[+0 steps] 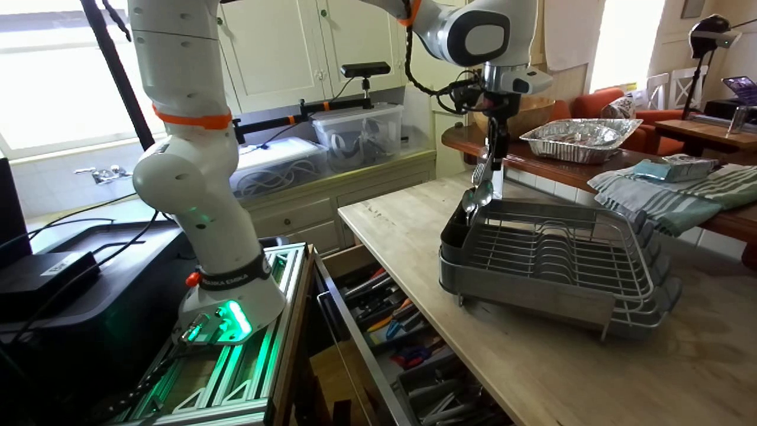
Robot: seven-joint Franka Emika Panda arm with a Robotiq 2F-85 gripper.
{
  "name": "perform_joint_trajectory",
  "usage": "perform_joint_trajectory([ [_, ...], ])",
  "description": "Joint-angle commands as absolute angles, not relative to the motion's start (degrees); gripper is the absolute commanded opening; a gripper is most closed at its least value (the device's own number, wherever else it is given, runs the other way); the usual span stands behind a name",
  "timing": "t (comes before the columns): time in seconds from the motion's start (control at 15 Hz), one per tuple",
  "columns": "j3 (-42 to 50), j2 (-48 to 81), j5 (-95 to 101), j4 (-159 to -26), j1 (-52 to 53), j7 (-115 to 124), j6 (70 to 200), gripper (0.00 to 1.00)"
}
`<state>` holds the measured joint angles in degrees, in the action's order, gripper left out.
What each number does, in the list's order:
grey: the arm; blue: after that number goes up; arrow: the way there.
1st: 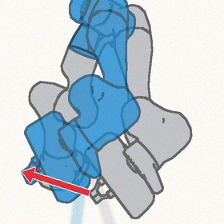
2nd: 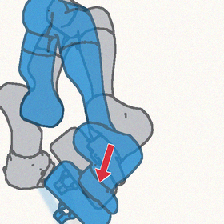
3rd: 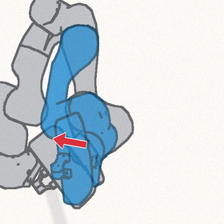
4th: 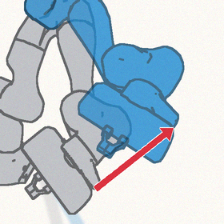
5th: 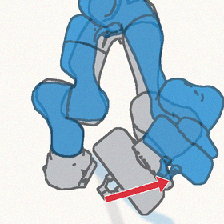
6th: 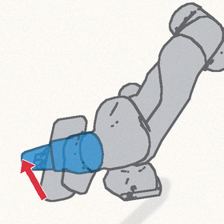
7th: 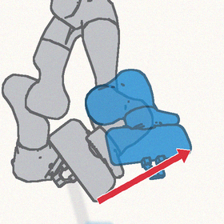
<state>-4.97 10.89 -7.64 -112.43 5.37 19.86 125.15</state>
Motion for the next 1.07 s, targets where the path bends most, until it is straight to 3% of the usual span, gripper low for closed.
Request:
perform_joint_trajectory([
  [0.0,-4.8,11.8,-8.7,-111.2,5.6,18.8,124.1,0.30],
  [0.27,-4.8,10.9,-8.7,-111.4,5.6,18.6,123.4,0.00],
  [0.4,-4.5,10.4,-8.3,-111.3,5.5,18.2,122.5,0.04],
  [0.47,-4.3,10.1,-8.0,-111.2,5.4,18.1,121.9,0.00],
  [1.0,-4.4,5.3,-4.8,-112.2,6.1,18.8,116.1,0.02],
])
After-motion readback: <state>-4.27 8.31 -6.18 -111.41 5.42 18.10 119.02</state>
